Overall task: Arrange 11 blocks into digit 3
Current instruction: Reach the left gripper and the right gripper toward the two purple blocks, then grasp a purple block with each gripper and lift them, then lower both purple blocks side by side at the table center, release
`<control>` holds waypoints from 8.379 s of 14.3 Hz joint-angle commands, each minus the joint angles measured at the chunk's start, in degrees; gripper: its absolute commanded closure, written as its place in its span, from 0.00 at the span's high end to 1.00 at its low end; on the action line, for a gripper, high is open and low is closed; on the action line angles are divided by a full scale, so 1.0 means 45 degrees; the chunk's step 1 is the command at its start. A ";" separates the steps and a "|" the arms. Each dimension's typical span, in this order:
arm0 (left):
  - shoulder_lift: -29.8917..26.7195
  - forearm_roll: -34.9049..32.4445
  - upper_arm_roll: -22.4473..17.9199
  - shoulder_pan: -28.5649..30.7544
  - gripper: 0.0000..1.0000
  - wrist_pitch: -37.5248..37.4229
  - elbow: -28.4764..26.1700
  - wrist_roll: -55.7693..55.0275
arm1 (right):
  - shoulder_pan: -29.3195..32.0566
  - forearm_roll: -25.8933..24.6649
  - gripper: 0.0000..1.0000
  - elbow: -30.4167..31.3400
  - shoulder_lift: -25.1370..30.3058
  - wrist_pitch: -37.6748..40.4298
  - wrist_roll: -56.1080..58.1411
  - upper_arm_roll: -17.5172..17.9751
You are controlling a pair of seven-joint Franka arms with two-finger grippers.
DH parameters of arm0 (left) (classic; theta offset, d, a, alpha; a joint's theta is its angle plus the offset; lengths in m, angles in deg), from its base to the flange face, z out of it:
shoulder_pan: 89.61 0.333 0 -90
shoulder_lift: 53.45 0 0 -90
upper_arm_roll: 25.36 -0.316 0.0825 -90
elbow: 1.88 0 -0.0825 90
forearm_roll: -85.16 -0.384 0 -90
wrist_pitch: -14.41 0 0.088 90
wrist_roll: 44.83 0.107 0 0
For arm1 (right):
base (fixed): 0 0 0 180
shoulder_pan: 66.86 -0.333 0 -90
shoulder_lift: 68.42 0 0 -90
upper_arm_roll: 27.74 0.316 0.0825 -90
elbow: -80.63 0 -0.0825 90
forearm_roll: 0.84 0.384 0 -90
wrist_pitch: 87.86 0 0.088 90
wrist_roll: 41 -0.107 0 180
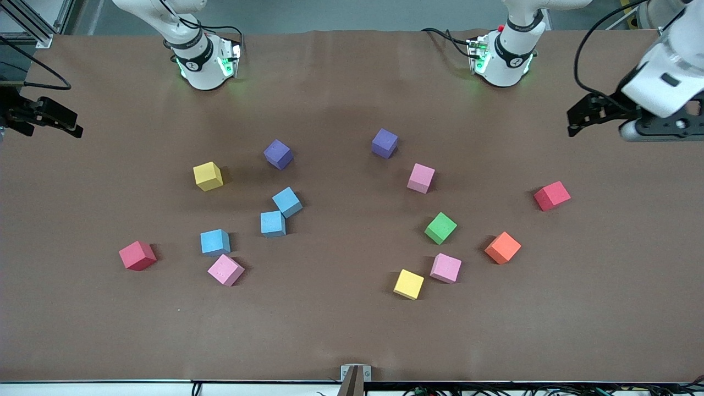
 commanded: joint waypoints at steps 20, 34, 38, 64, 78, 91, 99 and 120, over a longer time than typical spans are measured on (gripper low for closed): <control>0.3364 -0.0197 0.7069 -0.1273 1.00 0.9890 -0.7262 -1.9336 | -0.4690 0.0255 1.00 0.1262 -0.1322 -0.1539 -0.0059 0.0260; 0.5632 -0.1953 0.6952 -0.2018 0.98 1.3117 -0.8631 -2.4147 | -0.7622 0.0723 1.00 0.8174 -0.0874 -0.8569 0.2691 0.0279; 0.6063 -0.2111 0.6933 -0.1979 0.96 1.3097 -0.8103 -2.4696 | -0.7877 0.0743 1.00 0.9934 -0.0638 -1.0543 0.3904 0.0279; 0.7898 -0.5666 0.7030 -0.3578 0.40 1.2785 -0.5585 -1.6967 | -0.9128 0.0724 0.64 1.2750 -0.2728 -1.5312 0.4375 0.0260; 0.9305 -0.5705 0.6913 -0.4420 0.39 1.0421 -0.3630 -1.4893 | -0.8991 0.0606 0.23 1.2418 -0.2552 -1.5293 0.9292 0.0240; 0.9363 -0.5959 0.6640 -0.4439 0.40 0.9913 -0.3161 -1.4169 | -0.8835 0.0587 0.23 1.2066 -0.2591 -1.5098 1.1093 0.0240; 0.8605 -0.5959 0.6756 -0.4361 1.00 0.9582 -0.3200 -1.6231 | -0.8991 0.0645 0.23 1.2066 -0.2552 -1.4650 1.0899 0.0240; 0.6023 -0.4866 0.7030 0.1107 1.00 0.8619 -0.5679 -2.4208 | -1.2370 0.0821 0.23 0.9178 -0.4933 -1.4629 0.7226 0.0299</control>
